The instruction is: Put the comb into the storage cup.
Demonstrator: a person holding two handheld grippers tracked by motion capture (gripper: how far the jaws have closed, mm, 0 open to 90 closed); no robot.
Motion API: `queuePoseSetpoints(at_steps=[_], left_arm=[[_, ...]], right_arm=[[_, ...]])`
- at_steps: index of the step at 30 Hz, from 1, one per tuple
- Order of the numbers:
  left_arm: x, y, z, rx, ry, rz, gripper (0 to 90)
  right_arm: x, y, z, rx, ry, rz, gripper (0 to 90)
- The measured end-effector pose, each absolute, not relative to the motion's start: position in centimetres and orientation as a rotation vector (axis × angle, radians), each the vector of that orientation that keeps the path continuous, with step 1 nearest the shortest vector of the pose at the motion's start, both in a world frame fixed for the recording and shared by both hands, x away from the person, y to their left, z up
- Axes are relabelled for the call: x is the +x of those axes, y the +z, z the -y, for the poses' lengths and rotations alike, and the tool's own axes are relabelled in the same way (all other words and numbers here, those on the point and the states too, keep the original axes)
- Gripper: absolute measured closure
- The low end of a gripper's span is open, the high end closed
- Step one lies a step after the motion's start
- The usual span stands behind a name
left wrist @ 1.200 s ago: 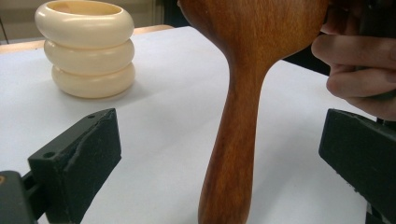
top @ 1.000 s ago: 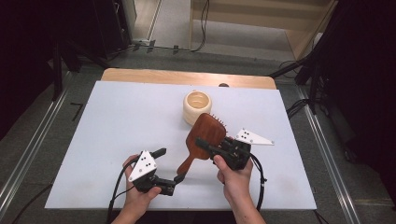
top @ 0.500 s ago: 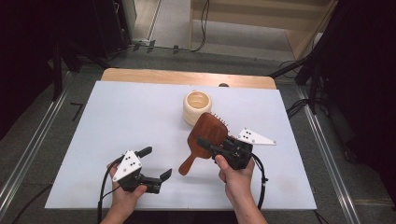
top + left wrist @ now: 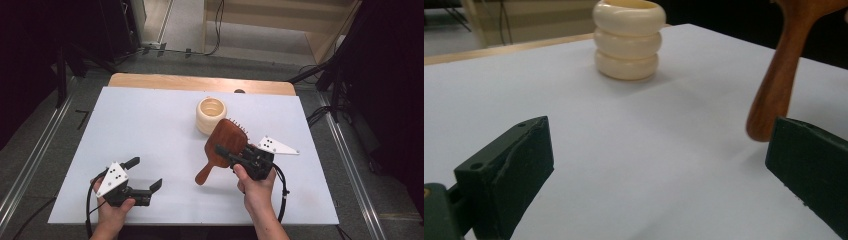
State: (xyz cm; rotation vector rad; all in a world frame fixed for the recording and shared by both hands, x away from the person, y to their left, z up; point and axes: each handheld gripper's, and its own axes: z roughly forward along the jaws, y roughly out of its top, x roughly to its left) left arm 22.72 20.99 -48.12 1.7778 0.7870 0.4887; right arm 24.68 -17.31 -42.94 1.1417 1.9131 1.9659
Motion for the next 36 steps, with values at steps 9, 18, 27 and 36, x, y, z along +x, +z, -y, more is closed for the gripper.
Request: queuePoseSetpoints(at_steps=[9, 18, 27, 36], left_arm=[[22.9, -48.0, -23.4, 1.752, 0.528, -0.826, 0.0], [23.0, -48.1, -25.5, 1.733, 0.554, -0.863, 0.0], [22.9, -48.2, -27.6, 1.708, 0.584, -0.908, 0.0], [23.1, -48.3, -28.7, 1.688, 0.601, -0.934, 0.0]], right_arm=[[25.0, -42.4, 18.4, 1.145, 1.945, -1.877, 53.7], [25.8, -41.5, 19.0, 1.143, 1.916, -1.862, 53.8], [26.7, -41.0, 19.2, 1.152, 1.901, -1.851, 53.9], [27.5, -40.4, 19.4, 1.152, 1.878, -1.847, 53.8]])
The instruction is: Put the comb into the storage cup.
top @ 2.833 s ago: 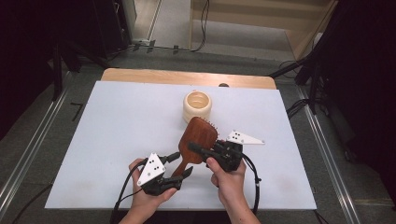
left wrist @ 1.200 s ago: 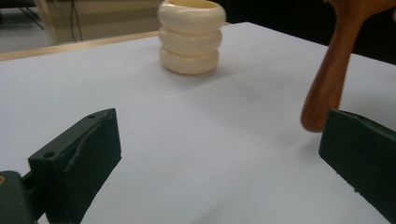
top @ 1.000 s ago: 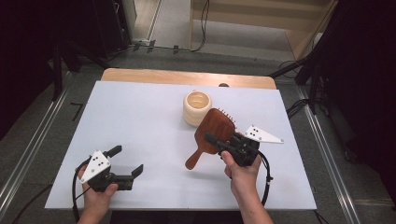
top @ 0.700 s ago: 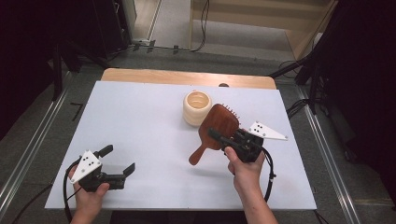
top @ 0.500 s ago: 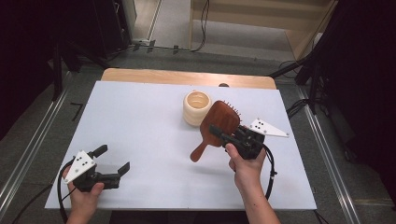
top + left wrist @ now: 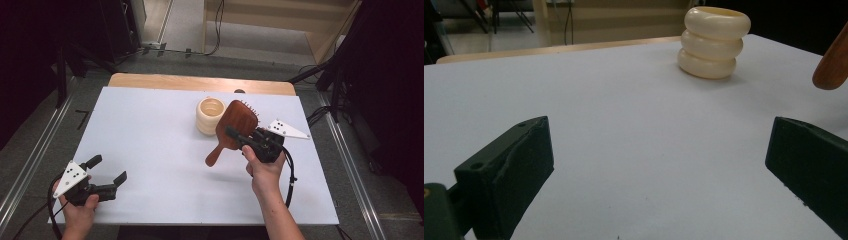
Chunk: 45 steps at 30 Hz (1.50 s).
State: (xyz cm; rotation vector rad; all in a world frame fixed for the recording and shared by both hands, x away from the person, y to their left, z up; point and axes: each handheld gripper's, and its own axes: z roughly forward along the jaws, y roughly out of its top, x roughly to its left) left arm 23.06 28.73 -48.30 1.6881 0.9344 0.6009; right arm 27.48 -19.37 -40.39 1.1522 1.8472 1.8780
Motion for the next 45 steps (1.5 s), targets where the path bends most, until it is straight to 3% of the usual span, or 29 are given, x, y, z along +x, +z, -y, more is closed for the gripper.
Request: queuePoseSetpoints(at_steps=[45], left_arm=[[23.1, -48.9, -28.6, 1.683, 0.584, -0.942, 0.0]], right_arm=[[31.9, -36.8, 20.3, 1.158, 1.866, -1.761, 53.9]])
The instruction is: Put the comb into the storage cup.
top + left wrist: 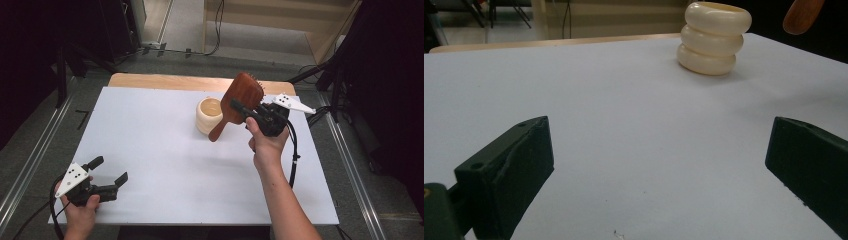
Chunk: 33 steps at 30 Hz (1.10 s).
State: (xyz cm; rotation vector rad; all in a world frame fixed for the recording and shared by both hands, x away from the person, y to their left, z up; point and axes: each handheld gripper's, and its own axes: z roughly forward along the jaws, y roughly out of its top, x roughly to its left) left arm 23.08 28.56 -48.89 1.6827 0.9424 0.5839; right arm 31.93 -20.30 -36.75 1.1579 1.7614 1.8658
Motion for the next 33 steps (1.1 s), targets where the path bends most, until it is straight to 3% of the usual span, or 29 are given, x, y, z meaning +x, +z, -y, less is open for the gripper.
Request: queuePoseSetpoints(at_steps=[33], left_arm=[[23.0, -48.9, -28.5, 1.692, 0.583, -0.931, 0.0]], right_arm=[[35.5, -36.1, 20.9, 1.215, 1.881, -1.687, 53.8]])
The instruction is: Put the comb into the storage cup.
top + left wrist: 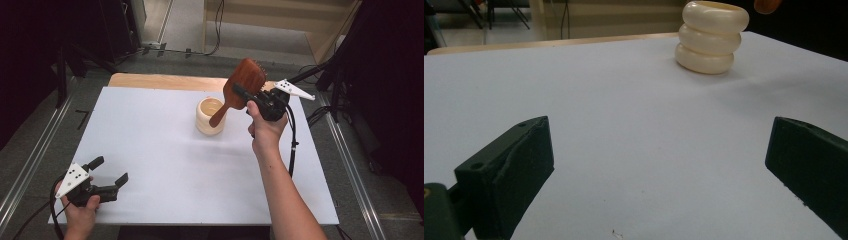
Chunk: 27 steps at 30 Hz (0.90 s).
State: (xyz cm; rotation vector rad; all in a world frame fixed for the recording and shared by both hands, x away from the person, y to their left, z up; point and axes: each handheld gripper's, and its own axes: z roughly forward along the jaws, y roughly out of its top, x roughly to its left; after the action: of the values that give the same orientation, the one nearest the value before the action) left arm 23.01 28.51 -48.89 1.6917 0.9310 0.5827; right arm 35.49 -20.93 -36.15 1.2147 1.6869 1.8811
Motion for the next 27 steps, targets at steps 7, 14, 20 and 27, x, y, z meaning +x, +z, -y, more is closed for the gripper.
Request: queuePoseSetpoints(at_steps=[7, 14, 20, 27], left_arm=[[23.0, -48.9, -28.4, 1.69, 0.583, -0.93, 0.0], [23.0, -48.9, -28.4, 1.694, 0.585, -0.931, 0.0], [23.0, -48.9, -28.4, 1.701, 0.586, -0.925, 0.0], [23.0, -48.9, -28.4, 1.699, 0.587, -0.923, 0.0]], right_arm=[[36.1, -35.7, 21.0, 1.214, 1.875, -1.677, 53.9], [36.8, -35.3, 21.0, 1.21, 1.872, -1.667, 53.8], [37.4, -35.1, 21.0, 1.22, 1.865, -1.653, 53.8], [38.0, -35.4, 21.0, 1.228, 1.853, -1.645, 53.8]])
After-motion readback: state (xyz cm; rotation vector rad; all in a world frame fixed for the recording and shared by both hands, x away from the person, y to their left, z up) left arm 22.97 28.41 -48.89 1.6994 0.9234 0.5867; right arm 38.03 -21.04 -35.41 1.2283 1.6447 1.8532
